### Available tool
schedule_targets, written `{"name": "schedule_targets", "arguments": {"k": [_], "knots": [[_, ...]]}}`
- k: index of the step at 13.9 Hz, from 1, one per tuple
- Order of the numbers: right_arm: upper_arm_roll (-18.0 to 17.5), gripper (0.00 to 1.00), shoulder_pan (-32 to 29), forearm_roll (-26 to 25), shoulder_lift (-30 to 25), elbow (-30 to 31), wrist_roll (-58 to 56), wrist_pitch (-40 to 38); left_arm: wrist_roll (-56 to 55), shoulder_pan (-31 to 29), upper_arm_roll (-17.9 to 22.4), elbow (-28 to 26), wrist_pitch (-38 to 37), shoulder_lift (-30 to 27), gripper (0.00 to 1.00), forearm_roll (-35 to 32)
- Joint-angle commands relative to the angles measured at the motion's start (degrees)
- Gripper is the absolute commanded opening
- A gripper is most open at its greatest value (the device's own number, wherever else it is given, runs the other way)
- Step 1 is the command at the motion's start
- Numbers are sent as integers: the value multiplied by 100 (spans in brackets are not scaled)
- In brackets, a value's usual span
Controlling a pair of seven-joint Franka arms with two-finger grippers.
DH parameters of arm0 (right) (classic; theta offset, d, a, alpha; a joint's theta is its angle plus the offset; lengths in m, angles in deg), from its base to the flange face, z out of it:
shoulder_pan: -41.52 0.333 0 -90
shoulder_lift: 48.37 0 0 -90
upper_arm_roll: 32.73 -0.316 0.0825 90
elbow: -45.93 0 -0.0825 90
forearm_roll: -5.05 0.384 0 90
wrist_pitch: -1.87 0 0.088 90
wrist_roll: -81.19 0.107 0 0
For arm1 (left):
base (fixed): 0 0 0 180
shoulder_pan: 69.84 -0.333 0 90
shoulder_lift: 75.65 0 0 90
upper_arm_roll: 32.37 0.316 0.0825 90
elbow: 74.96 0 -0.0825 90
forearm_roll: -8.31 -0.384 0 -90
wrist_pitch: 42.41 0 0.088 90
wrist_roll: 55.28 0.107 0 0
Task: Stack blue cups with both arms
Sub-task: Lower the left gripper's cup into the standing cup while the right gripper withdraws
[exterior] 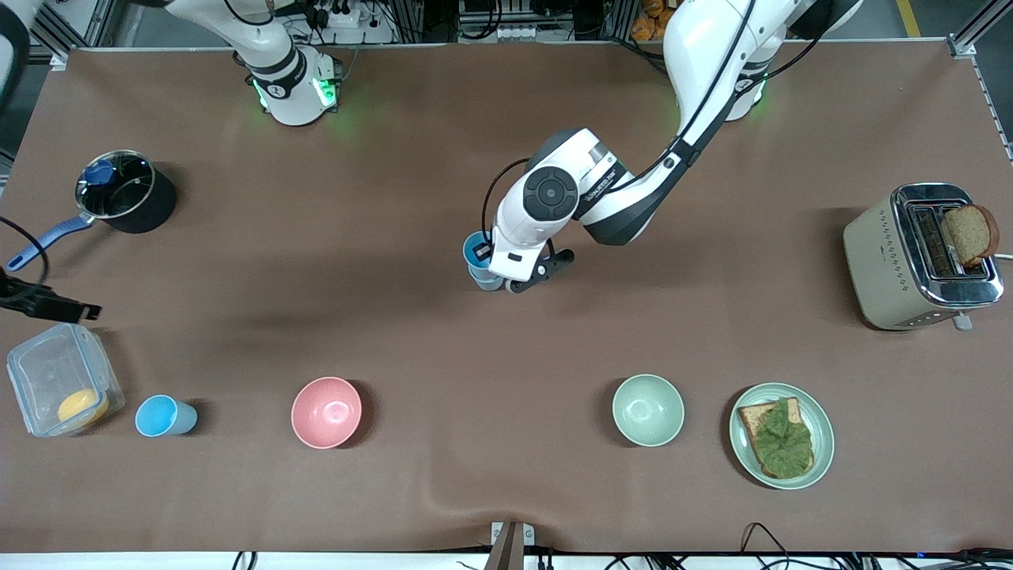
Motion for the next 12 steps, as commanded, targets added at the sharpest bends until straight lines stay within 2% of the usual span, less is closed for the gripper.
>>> {"name": "schedule_targets", "arguments": {"k": [1, 2, 3, 5, 8, 10, 12], "knots": [[-989, 100, -576, -707, -509, 99, -12, 43, -358, 87, 18, 128, -15, 123, 58, -99], [-1332, 100, -656, -1040, -667, 133, -12, 104, -369, 78, 18, 129, -15, 115, 89, -134], [-1588, 100, -709, -1261, -825, 195, -3, 218, -360, 78, 18, 137, -24, 115, 100, -152], [-2037, 100, -744, -1369, -1238, 755, 5, 402, -360, 0, 27, 146, -224, -51, 100, -222], [-2495, 100, -999, -1369, -1923, 1739, 5, 920, -308, -473, 71, 137, -1366, -788, 100, -381], [-2566, 100, -1017, -1369, -2215, 2049, 23, 914, -71, -948, 71, 137, -1876, -1149, 100, -389], [-2575, 100, -938, -1421, -2154, 1962, 312, 702, 219, -1483, 80, 120, -2149, -1492, 100, -572]]}}
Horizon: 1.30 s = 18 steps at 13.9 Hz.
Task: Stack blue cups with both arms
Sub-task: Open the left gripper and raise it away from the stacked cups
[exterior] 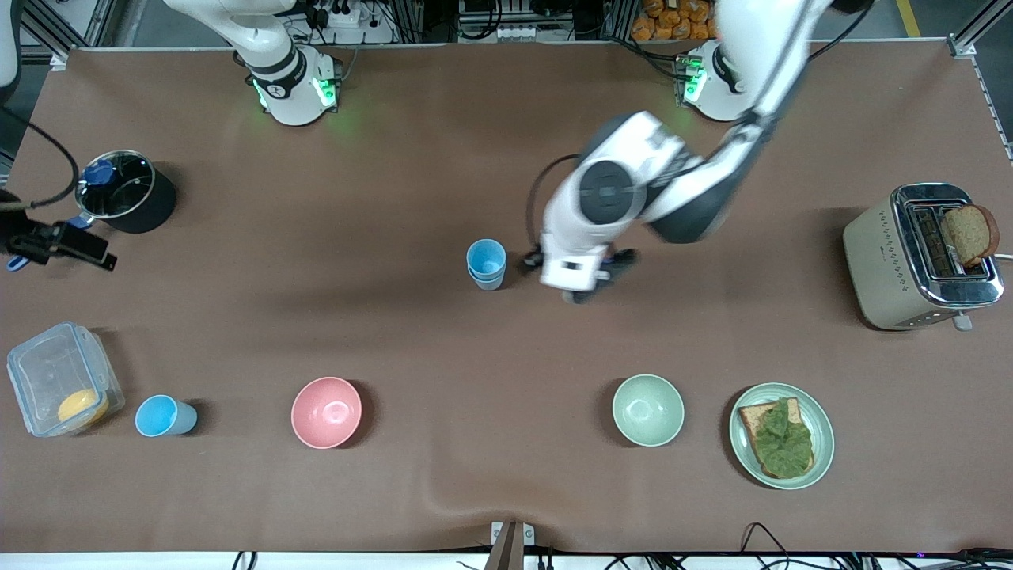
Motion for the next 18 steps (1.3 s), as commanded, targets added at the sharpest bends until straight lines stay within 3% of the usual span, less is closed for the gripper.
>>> {"name": "schedule_targets", "arguments": {"k": [1, 8, 12, 15, 18], "knots": [[-199, 100, -24, -162, -267, 323, 258, -31, 474, -700, -36, -195, -398, -583, 100, -295], [-208, 100, 47, -66, -267, 227, 266, -260, 2935, -1853, -27, -204, -742, -1356, 100, -507], [-225, 100, 55, -48, -267, 147, 249, -277, 4832, -2485, 78, -291, -1401, -1874, 100, -489], [-243, 100, 56, -39, -285, 147, 249, -339, 6125, -2137, 1042, -415, -1830, -2323, 100, -454], [-243, 100, 38, -48, -303, 147, 188, -497, 6690, -1663, 1842, -406, -2121, -2605, 100, -402]]}}
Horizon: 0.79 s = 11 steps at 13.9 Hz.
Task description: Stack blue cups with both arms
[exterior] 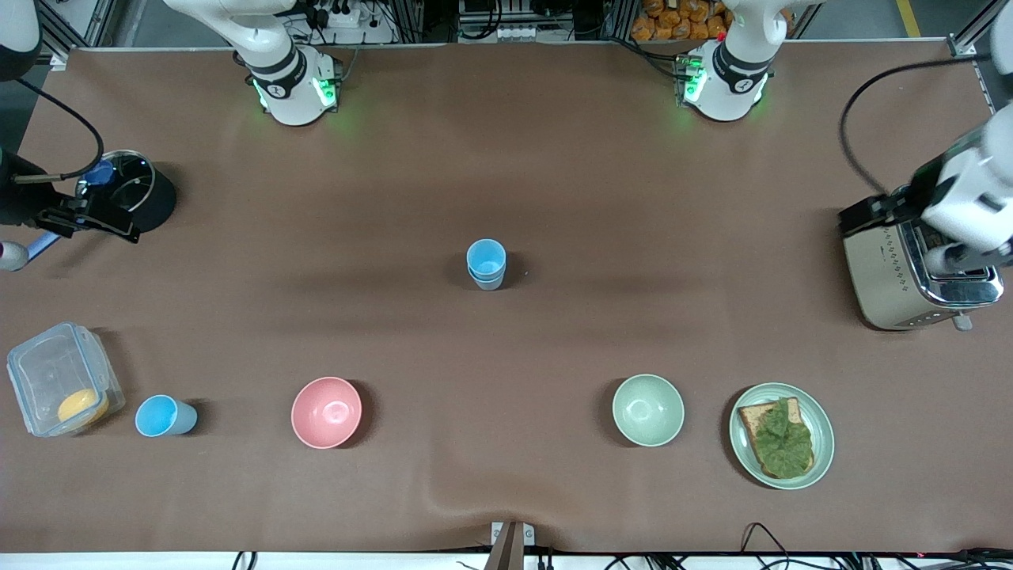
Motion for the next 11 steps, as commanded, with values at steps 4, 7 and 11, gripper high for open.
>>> {"name": "schedule_targets", "arguments": {"k": [4, 7, 11], "knots": [[-20, 100, 0, -17, -170, 29, 29, -140, 259, 835, 874, -158, -126, -444, 100, 176], [33, 100, -44, -43, -266, 29, -94, -131, 249, 809, 882, -105, -126, -462, 100, 353], [77, 100, -194, -17, -337, 73, -727, -131, 969, 809, 900, -105, -126, -575, 100, 300]]}}
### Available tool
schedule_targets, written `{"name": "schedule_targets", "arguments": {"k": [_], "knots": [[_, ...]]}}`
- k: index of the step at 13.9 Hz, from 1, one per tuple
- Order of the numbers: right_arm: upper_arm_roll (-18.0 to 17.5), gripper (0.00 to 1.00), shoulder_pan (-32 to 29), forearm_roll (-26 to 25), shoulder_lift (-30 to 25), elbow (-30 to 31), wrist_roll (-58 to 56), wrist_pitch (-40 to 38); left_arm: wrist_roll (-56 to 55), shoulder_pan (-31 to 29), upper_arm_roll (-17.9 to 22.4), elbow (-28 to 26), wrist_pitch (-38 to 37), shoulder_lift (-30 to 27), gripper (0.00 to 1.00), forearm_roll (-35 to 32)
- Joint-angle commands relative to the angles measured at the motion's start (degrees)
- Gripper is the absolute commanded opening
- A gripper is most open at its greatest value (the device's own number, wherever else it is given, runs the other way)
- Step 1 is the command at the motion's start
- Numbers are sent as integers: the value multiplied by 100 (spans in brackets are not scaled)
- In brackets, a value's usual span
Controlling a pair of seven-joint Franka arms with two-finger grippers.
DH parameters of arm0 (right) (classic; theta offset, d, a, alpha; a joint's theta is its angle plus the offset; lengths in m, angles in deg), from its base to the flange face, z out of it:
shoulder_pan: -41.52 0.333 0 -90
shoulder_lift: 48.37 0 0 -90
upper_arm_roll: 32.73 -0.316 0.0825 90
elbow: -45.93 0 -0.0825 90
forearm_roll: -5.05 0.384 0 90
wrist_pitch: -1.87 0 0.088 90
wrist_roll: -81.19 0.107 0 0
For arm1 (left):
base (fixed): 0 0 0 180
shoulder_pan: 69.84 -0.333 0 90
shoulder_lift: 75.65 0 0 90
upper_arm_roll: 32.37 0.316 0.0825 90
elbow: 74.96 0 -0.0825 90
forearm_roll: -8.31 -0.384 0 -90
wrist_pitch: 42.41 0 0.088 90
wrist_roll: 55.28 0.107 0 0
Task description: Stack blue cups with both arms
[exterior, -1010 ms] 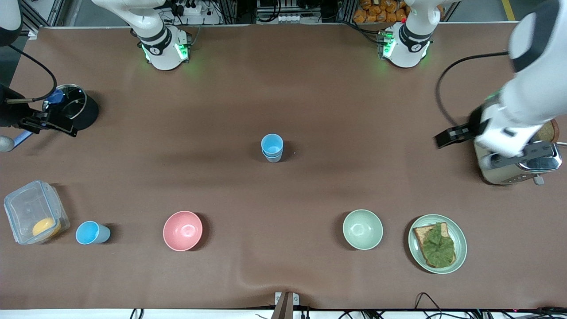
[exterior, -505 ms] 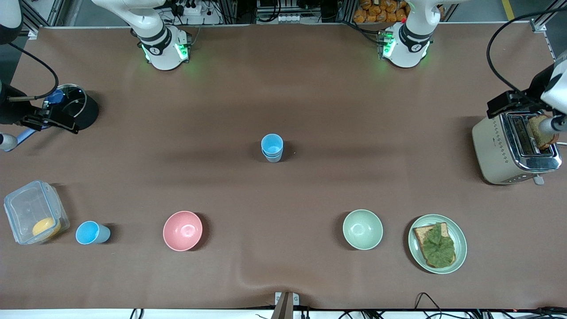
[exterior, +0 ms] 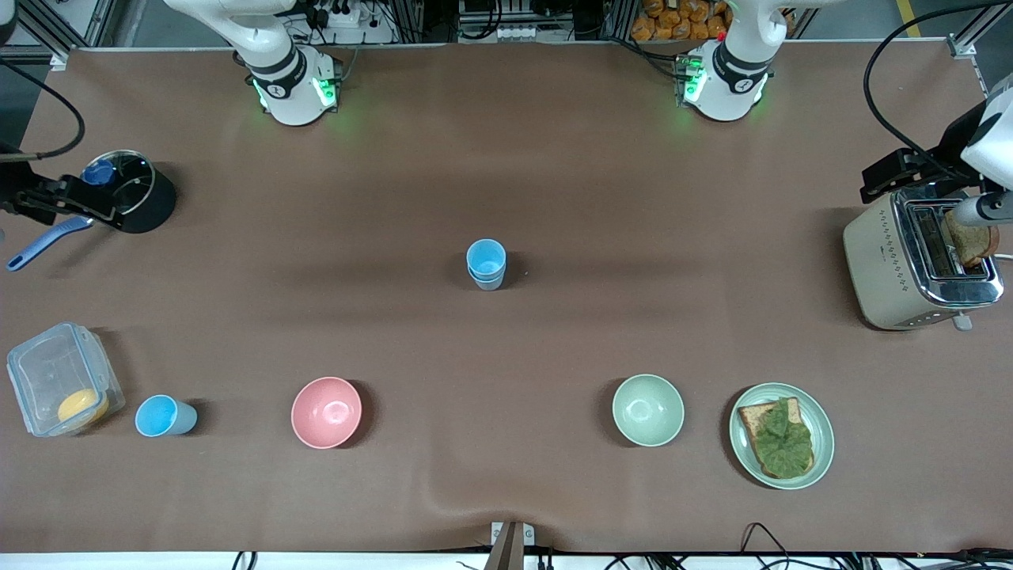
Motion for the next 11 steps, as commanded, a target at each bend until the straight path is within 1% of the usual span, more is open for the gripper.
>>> {"name": "schedule_targets", "arguments": {"k": [1, 3, 11], "knots": [[-27, 100, -152, -15, -123, 84, -273, -40, 357, 18, 54, -57, -18, -208, 100, 50], [-27, 100, -187, -15, -184, 101, -273, -101, 304, -113, 45, -65, -18, -261, 100, 155], [-35, 100, -240, -15, -193, 110, -273, -101, 278, -113, 19, -83, 44, -279, 100, 190]]}}
